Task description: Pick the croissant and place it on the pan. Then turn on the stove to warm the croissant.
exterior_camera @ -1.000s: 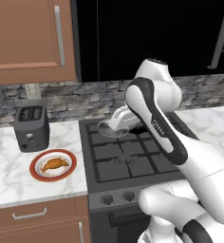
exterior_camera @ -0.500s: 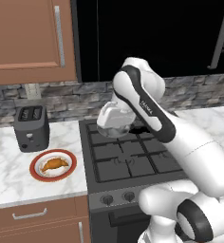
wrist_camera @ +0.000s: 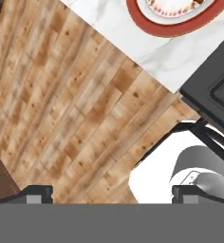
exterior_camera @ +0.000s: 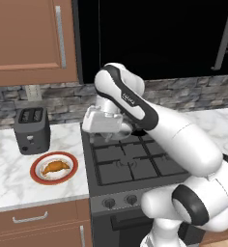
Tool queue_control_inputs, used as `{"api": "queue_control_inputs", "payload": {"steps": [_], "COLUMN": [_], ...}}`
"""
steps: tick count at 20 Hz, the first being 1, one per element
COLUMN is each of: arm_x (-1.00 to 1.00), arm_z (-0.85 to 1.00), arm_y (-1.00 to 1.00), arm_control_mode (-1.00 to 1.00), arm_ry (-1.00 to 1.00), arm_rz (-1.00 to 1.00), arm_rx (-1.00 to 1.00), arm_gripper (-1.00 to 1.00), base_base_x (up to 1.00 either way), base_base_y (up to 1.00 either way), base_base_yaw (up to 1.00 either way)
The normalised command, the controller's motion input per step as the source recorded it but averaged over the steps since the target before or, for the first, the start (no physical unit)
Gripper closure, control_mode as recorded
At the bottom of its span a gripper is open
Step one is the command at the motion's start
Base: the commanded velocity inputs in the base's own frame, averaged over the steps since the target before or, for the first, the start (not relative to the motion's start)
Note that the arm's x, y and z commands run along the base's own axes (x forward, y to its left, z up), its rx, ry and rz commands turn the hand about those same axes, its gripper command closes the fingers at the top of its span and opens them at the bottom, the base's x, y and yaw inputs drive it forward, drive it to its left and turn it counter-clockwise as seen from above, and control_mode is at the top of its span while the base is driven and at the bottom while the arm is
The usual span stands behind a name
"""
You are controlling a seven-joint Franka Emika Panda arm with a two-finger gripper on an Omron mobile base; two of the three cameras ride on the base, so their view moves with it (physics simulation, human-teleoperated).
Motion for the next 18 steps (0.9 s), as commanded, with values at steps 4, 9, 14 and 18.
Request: {"api": "queue_control_inputs", "payload": {"steps": [4, 9, 14, 18], "arm_x": [0.0, 0.0, 0.0, 0.0], "arm_z": [-0.3, -0.25, -0.19, -0.14], "arm_y": [0.27, 0.09, 0.0, 0.0], "arm_control_mode": [-1.0, -1.0, -1.0, -1.0], "arm_ry": [-0.04, -0.06, -0.11, -0.13], "arm_rz": [0.14, 0.12, 0.15, 0.15], "arm_rx": [-0.08, -0.02, 0.0, 0.03], "arm_gripper": [-1.0, -1.0, -1.0, -1.0], "base_base_x": [0.0, 0.0, 0.0, 0.0], "base_base_y": [0.0, 0.0, 0.0, 0.0], "base_base_yaw": [0.0, 0.0, 0.0, 0.0]}}
